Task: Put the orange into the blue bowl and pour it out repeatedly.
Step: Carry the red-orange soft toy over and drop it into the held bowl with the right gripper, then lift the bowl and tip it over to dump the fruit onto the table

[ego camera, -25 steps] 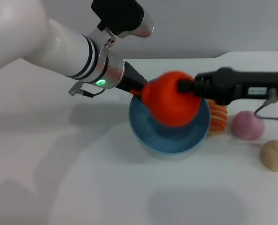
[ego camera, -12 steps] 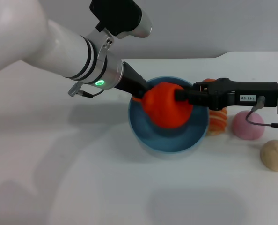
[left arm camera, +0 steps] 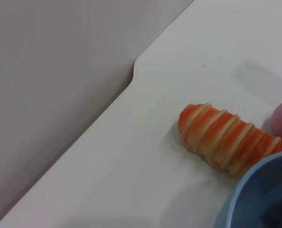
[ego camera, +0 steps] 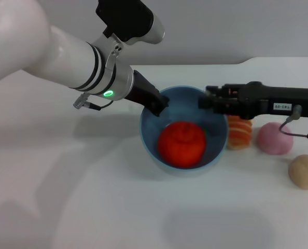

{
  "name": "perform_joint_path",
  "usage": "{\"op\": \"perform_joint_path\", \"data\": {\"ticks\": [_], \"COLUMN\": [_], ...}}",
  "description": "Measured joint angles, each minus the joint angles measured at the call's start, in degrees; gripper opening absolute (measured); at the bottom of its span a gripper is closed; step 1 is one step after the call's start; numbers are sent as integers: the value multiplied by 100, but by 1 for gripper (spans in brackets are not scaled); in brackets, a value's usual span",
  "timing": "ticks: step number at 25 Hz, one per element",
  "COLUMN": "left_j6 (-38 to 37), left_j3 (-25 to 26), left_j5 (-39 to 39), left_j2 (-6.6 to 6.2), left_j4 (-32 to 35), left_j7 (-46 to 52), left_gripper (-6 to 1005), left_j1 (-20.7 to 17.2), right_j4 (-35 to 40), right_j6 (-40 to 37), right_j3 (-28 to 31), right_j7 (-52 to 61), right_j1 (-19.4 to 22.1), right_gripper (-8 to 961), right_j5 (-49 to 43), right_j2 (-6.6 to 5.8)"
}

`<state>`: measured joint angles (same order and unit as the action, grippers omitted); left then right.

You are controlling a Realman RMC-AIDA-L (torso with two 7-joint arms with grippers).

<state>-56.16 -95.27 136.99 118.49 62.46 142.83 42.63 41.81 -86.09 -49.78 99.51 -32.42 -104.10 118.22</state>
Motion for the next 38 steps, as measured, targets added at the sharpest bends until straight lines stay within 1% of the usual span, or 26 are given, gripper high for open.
{"op": "perform_joint_path", "data": {"ticks": [3, 4, 7, 9, 12, 14, 15, 20, 22, 24, 27, 30, 31, 33, 34, 37, 38], "left_j6": [105, 135, 244, 545, 951, 1084, 1242, 1351, 1540, 1729, 1889, 2445, 2772, 3155, 3446, 4023, 4241], "left_j3": [0, 6, 3, -140, -327, -400, -465, -489, -671, -933, -1317, -1857, -2075, -2334, -2515, -2827, -2956], "left_j5": [15, 29, 65, 68, 70, 72, 78, 189, 383, 591, 1031, 1825, 2187, 2581, 2778, 2858, 2857], "left_j2": [-3, -9, -19, -18, -14, -15, -22, -27, -14, -11, -13, -5, 5, 8, -4, -17, -13], "left_j4": [-16, -23, -19, -13, -51, -63, -55, 72, 241, 466, 872, 1292, 1458, 1633, 1748, 1864, 1882], "left_j7": [-7, -11, -93, -243, -322, -343, -367, -474, -572, -587, -608, -588, -576, -608, -735, -1393, -1750], "left_gripper": [0, 0, 0, 0, -1, -1, -1, -1, -1, -1, -1, -2, -2, -2, -2, -1, -1], "left_j1": [-10, -8, 5, -42, -114, -119, -125, -128, -174, -269, -464, -837, -1046, -1306, -1483, -1816, -1959], "right_j4": [102, 132, 216, 256, 260, 199, 141, -213, -433, -623, -717, -718, -742, -773, -816, -898, -907], "right_j6": [-13, -15, -21, -89, -154, -114, -72, 183, 261, 305, 330, 348, 384, 410, 452, 566, 586], "right_j3": [293, 421, 899, 1186, 1460, 1649, 1789, 2611, 2960, 3221, 3491, 3612, 3636, 3640, 3641, 3644, 3645], "right_j7": [-169, -206, -258, -480, -839, -1117, -1293, -2098, -2317, -2384, -2394, -2422, -2456, -2469, -2481, -2535, -2543], "right_j1": [117, 156, 326, 474, 742, 921, 1008, 1241, 1277, 1307, 1379, 1424, 1432, 1432, 1430, 1401, 1389], "right_gripper": [494, 499, 516, 526, 543, 554, 559, 739, 739, 739, 739, 739, 739, 738, 738, 738, 738], "right_j5": [60, 80, 90, 150, 392, 513, 533, 587, 592, 594, 597, 599, 601, 601, 602, 602, 602], "right_j2": [-18, -47, -193, -256, -273, -248, -215, 9, 39, 12, -14, -10, 4, 9, 9, 2, 6]}}
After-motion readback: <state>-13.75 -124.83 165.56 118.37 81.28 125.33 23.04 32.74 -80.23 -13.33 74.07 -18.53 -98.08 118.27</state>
